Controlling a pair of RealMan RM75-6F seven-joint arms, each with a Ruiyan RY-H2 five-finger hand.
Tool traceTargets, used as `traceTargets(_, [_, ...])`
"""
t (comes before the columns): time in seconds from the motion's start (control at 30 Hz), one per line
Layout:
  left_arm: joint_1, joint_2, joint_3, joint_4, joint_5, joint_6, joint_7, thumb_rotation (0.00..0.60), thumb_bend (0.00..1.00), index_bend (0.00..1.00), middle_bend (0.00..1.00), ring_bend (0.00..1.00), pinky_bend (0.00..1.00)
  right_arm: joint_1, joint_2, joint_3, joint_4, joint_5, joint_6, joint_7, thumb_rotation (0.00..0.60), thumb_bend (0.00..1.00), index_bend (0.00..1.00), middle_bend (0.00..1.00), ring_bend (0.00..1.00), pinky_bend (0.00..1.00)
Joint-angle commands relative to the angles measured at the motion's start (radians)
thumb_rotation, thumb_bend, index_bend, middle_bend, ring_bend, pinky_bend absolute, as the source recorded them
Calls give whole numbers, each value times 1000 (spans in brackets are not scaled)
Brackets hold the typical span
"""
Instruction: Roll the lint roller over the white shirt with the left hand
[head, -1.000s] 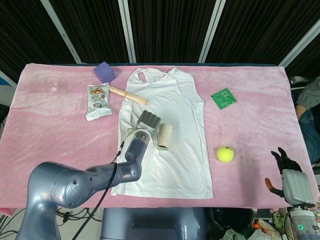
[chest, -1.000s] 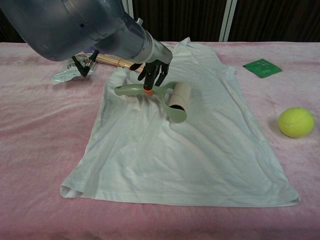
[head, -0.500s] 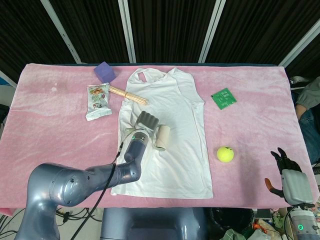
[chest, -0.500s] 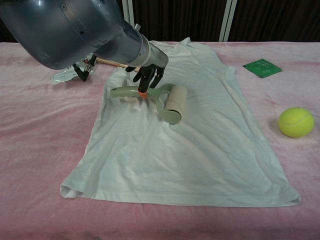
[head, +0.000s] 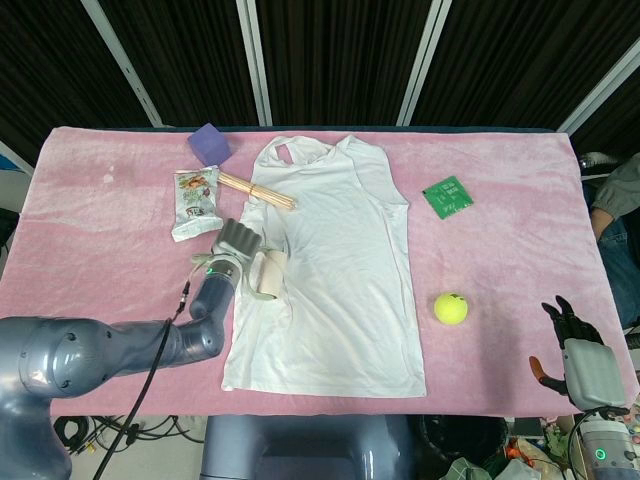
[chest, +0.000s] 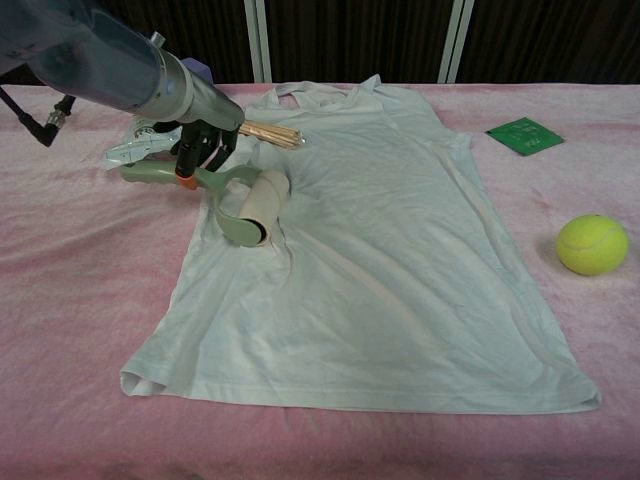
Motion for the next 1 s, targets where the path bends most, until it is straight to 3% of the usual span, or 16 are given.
traceTargets(0.03, [45, 37, 28, -28, 47, 2, -25, 600, 566, 725, 688, 554, 755, 0, 0, 0, -1, 2, -1, -1, 600, 278, 124, 10, 155, 165])
traceTargets(0.2, [87, 56, 54, -35, 96, -2, -37, 600, 566, 725, 688, 554, 755, 0, 0, 2, -2, 8, 0, -2, 600, 278, 124, 9, 155, 165])
traceTargets(0.43, [120, 63, 36, -28, 157, 0, -68, 600, 566, 725, 688, 554, 755, -1, 0, 3, -3, 10, 1, -4, 600, 277, 123, 10, 155, 165])
traceTargets(1.0, [59, 3, -83, -39, 116, 47, -21, 600, 566, 724, 688, 554, 758, 0, 2, 1, -5, 10, -3, -2, 600, 277, 124, 10, 155, 165])
